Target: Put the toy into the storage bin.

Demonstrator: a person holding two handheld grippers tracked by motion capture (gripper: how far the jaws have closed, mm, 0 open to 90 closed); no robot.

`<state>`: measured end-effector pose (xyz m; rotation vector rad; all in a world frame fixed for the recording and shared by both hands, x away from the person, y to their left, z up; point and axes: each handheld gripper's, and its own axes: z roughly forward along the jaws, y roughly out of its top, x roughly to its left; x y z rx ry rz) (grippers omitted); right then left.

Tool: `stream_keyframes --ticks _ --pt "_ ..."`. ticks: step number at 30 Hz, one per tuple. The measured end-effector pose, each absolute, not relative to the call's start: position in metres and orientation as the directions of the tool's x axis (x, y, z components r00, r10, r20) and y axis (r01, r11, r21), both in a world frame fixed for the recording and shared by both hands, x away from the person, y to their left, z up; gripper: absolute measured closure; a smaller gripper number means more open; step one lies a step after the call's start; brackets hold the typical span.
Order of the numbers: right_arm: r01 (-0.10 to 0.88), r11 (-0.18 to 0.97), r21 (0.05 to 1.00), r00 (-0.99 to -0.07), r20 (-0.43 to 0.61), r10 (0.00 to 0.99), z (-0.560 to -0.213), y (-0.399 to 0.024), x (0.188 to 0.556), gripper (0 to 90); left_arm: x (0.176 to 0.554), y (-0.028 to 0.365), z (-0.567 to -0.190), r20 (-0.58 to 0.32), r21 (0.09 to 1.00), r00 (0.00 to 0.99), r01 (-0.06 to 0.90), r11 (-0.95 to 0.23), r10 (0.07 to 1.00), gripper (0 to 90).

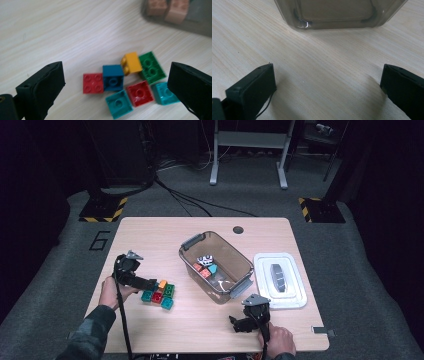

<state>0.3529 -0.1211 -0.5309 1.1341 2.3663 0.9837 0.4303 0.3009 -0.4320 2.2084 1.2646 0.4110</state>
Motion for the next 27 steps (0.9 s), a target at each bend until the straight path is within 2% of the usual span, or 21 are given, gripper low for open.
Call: stream_keyframes --ticks 9,17,27 --pt "0.546 0.444 0.71 -0.626 -0.007 0.78 -0.531 -0.121 0.353 0.0 0.422 0.312 -0.473 -0.028 0.557 0.426 0.758 -0.339 0.904 2.5" --pt "0.547 0.443 0.71 -0.625 -0.006 0.781 -0.531 -0.121 0.353 0.0 0.425 0.315 -0.493 -0.027 0.525 0.371 0.795 -0.303 0.928 6.2" --pt "0.549 0.441 0.71 -0.623 -0.004 0.782 -0.531 -0.121 0.353 0.0 0.42 0.334 -0.493 -0.014 0.492 0.354 0.816 -0.302 0.935 8.9"
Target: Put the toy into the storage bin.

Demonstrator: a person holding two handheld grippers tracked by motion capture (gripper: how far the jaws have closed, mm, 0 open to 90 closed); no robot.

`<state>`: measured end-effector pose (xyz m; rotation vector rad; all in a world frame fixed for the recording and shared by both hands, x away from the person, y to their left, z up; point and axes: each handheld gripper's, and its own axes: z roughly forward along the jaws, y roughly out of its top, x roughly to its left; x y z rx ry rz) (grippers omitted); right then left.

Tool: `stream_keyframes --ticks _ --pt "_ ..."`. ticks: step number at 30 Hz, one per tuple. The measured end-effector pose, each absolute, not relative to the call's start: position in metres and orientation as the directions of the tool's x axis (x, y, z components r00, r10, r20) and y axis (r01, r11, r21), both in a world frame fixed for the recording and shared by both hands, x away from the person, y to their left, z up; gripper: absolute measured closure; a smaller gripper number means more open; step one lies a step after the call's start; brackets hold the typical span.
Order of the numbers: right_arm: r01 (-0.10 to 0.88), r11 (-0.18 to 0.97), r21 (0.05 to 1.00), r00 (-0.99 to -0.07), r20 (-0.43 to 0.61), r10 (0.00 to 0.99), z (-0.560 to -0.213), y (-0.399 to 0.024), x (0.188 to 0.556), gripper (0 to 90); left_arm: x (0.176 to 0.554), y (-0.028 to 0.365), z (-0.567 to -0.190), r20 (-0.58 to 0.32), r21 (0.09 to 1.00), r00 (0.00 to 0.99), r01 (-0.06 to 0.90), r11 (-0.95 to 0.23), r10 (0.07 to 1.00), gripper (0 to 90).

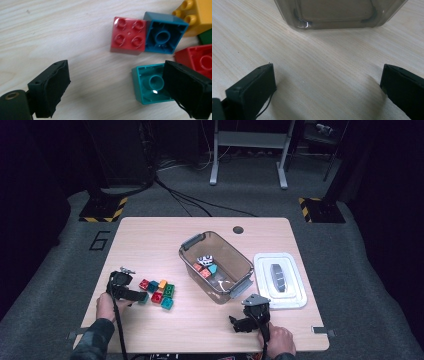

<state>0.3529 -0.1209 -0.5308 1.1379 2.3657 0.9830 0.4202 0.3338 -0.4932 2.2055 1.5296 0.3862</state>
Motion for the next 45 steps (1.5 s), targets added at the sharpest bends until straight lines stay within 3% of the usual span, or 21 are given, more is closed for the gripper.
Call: stream_keyframes --ticks 5,12,14,16,21,24,45 --pt "0.547 0.443 0.71 -0.625 -0.006 0.781 -0.531 -0.121 0.353 0.0 0.413 0.344 -0.489 -0.073 0.538 0.324 0.809 -0.236 0.943 8.3" --pt "0.547 0.443 0.711 -0.624 -0.006 0.781 -0.531 -0.121 0.353 0.0 0.411 0.331 -0.491 -0.102 0.533 0.373 0.803 -0.266 0.922 2.1" --pt "0.547 0.443 0.711 -0.625 -0.006 0.781 -0.531 -0.121 0.353 0.0 0.41 0.33 -0.491 -0.105 0.546 0.409 0.786 -0.291 0.907 9.1" --pt "0.547 0.443 0.711 -0.625 -0.006 0.781 -0.531 -0.121 0.353 0.0 0.41 0.328 -0.491 -0.08 0.553 0.413 0.776 -0.305 0.907 27.2" --pt "0.547 0.442 0.711 -0.625 -0.005 0.781 -0.531 -0.121 0.353 0.0 0.408 0.328 -0.493 -0.1 0.537 0.425 0.784 -0.311 0.9 41.9" --pt "0.547 0.443 0.71 -0.625 -0.006 0.781 -0.531 -0.121 0.353 0.0 0.407 0.329 -0.494 -0.086 0.549 0.42 0.777 -0.309 0.903 57.6" --pt "0.552 0.435 0.712 -0.619 -0.001 0.785 -0.531 -0.12 0.353 0.0 0.417 0.344 -0.454 -0.113 0.611 0.432 0.74 -0.28 0.895 59.3"
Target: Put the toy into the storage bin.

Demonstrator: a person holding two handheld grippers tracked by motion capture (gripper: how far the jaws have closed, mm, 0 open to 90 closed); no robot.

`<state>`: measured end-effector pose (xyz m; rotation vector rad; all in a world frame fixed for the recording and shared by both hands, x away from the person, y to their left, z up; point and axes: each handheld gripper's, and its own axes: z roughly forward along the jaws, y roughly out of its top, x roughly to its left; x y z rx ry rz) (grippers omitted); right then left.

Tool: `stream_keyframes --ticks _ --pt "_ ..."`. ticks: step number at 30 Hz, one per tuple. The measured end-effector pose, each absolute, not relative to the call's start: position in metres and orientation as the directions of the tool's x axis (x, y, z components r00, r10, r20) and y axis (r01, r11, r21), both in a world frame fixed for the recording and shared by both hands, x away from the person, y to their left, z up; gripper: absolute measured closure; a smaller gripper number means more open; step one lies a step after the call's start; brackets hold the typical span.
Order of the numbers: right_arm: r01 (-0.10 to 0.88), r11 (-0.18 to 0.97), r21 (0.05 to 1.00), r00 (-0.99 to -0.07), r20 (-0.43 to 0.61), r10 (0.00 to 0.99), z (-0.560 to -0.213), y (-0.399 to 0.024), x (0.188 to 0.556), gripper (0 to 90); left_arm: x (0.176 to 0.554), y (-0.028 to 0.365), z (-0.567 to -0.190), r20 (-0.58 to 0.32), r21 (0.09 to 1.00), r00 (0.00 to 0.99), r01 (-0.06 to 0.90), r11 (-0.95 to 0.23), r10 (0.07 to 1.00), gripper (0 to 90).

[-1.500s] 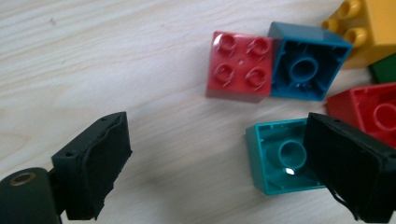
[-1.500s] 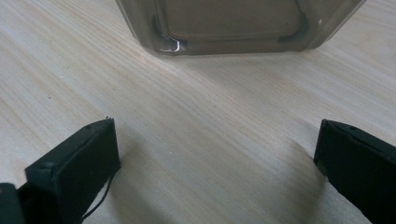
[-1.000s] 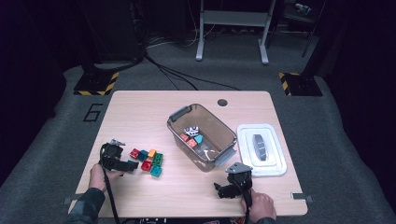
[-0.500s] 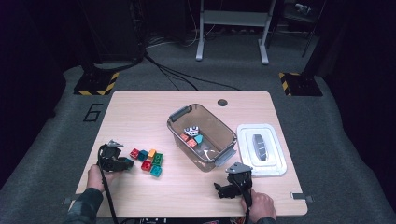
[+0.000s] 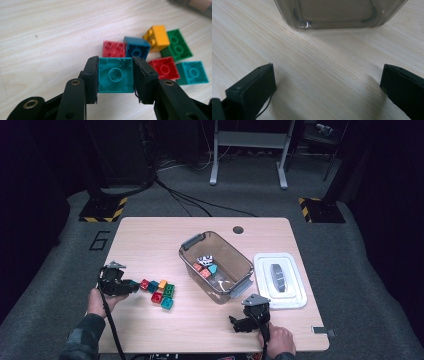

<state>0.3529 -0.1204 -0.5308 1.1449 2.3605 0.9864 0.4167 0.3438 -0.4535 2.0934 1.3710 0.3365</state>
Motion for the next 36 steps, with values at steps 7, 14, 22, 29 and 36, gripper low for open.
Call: stream_keyframes --ticks 7,14,22,29,36 --pt "0.552 0.434 0.712 -0.618 0.0 0.786 -0.531 -0.12 0.353 0.0 0.424 0.336 -0.44 -0.107 0.63 0.458 0.718 -0.296 0.882 59.3" --pt "0.553 0.434 0.711 -0.618 0.001 0.786 -0.531 -0.12 0.353 0.0 0.432 0.325 -0.422 -0.106 0.651 0.474 0.698 -0.299 0.874 59.2" --pt "0.551 0.435 0.712 -0.619 -0.001 0.785 -0.531 -0.12 0.353 0.0 0.439 0.308 -0.406 -0.076 0.65 0.52 0.673 -0.353 0.851 59.3" --pt "0.551 0.435 0.712 -0.619 -0.001 0.785 -0.531 -0.12 0.353 0.0 0.446 0.29 -0.391 -0.054 0.66 0.551 0.645 -0.384 0.833 59.3" --pt "0.551 0.435 0.712 -0.619 -0.001 0.785 -0.531 -0.12 0.353 0.0 0.453 0.268 -0.377 -0.024 0.661 0.591 0.614 -0.431 0.806 59.2"
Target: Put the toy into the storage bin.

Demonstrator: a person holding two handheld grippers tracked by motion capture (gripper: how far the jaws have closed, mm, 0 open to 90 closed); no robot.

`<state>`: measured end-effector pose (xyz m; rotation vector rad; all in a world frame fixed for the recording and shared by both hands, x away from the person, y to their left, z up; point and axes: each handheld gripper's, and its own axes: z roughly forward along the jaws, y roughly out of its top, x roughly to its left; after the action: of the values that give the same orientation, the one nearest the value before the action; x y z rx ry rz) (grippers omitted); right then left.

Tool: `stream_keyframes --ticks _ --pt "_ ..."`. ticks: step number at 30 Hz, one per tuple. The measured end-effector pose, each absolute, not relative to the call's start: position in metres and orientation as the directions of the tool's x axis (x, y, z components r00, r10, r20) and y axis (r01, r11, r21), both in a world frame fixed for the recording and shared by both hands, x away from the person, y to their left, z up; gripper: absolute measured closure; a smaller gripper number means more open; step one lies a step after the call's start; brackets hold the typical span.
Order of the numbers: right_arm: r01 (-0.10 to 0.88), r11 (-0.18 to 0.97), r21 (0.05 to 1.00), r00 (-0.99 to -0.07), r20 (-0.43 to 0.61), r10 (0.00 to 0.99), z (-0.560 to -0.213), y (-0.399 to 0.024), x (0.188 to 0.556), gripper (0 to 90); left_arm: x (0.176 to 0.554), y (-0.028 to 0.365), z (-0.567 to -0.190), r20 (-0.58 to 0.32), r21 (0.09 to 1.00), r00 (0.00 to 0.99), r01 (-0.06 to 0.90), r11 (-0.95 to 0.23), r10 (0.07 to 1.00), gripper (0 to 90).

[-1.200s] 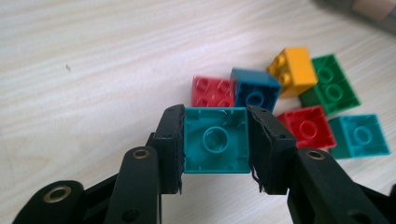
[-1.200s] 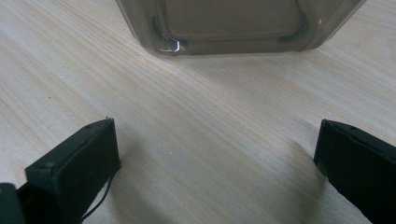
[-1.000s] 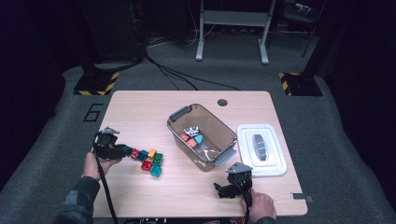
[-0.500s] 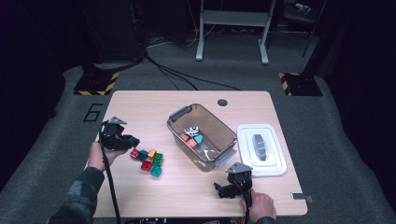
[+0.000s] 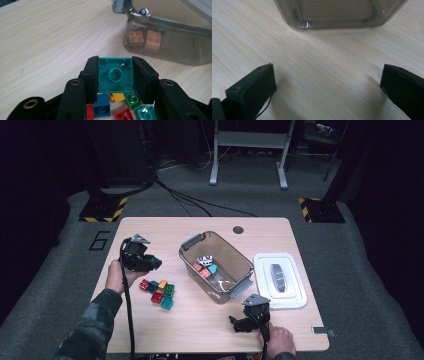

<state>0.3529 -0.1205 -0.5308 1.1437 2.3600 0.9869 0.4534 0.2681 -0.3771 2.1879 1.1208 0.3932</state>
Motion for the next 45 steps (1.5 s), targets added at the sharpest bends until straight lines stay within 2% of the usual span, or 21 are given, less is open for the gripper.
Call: stream_keyframes --ticks 12,28,45 --pt "0.547 0.443 0.71 -0.625 -0.006 0.78 -0.531 -0.121 0.353 0.0 0.464 0.233 -0.353 0.021 0.667 0.646 0.56 -0.492 0.763 59.2" --pt "0.544 0.446 0.711 -0.627 -0.008 0.779 -0.531 -0.121 0.353 0.0 0.472 0.181 -0.339 0.033 0.68 0.706 0.503 -0.534 0.707 59.2" --pt "0.543 0.445 0.712 -0.625 -0.011 0.78 -0.531 -0.121 0.353 0.0 0.473 0.138 -0.365 -0.006 0.632 0.761 0.506 -0.587 0.649 59.2"
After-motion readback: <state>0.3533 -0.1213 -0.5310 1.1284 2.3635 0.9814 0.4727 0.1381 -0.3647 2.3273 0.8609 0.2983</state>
